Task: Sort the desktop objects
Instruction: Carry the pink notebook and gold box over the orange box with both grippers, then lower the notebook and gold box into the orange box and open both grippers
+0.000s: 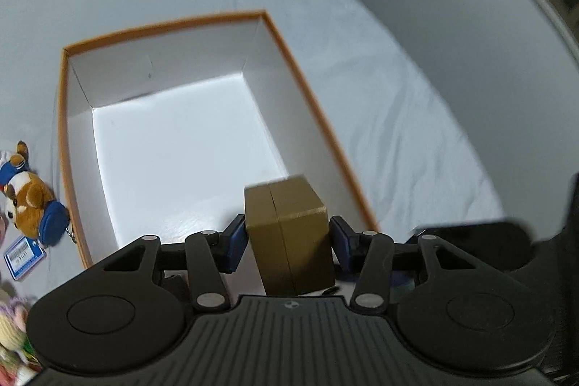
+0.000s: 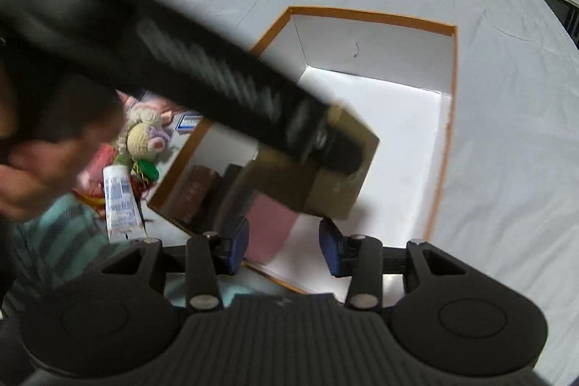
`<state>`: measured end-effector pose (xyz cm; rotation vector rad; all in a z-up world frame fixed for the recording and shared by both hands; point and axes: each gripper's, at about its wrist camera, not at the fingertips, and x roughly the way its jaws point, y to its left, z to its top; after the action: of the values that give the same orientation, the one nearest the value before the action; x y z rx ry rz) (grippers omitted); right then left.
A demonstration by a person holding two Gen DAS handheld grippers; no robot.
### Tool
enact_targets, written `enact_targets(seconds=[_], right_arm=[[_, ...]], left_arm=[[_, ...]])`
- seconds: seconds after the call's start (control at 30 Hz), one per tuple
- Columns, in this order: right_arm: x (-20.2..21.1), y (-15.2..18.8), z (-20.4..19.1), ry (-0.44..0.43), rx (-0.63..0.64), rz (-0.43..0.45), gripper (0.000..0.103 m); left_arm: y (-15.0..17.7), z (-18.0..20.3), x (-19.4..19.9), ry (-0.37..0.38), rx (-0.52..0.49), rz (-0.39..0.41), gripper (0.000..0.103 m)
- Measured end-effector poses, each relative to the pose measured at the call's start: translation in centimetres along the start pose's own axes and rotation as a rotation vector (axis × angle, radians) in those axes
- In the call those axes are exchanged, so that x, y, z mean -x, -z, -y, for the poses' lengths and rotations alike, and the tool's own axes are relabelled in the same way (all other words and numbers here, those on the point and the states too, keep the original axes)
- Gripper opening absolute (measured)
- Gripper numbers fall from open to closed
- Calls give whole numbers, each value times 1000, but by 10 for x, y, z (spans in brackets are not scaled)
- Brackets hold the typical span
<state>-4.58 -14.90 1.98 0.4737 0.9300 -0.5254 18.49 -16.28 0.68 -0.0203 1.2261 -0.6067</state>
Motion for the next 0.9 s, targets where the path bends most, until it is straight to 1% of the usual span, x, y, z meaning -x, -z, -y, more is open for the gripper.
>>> enact_targets(seconds=[0.1, 0.17, 0.23, 0.33, 0.4, 0.5, 0.53, 0.6, 0.8, 0.9], right_arm=[[-3, 4, 1, 55, 76, -30, 45], [-5, 5, 4, 64, 91, -47, 45], [-6, 4, 9, 51, 95, -59, 47], [-10, 1, 15, 25, 95, -68, 47], [-14, 0, 20, -10, 77, -75, 47], [-19, 0, 28, -55, 52, -78, 49], [-21, 0, 30, -59, 41, -81, 51], [-26, -1, 35, -63, 28, -94, 52], [-33, -5, 33, -73, 48, -102, 52], [-37, -7, 30, -69, 93, -111, 51]], left_arm=[[1, -1, -15, -26, -3, -83, 56], [4, -1, -22, -43, -6, -132, 55], [4, 0, -28, -62, -6, -167, 55], [1, 0, -40, -62, -6, -225, 55], [-2, 0, -49, -61, 2, -264, 55], [-3, 6, -57, -80, -34, -301, 55], [-2, 8, -60, -77, -45, -323, 55], [-3, 11, -67, -68, -63, -371, 55], [-3, 20, -86, -135, -137, -470, 54], [-2, 25, -91, -144, -173, -514, 55]])
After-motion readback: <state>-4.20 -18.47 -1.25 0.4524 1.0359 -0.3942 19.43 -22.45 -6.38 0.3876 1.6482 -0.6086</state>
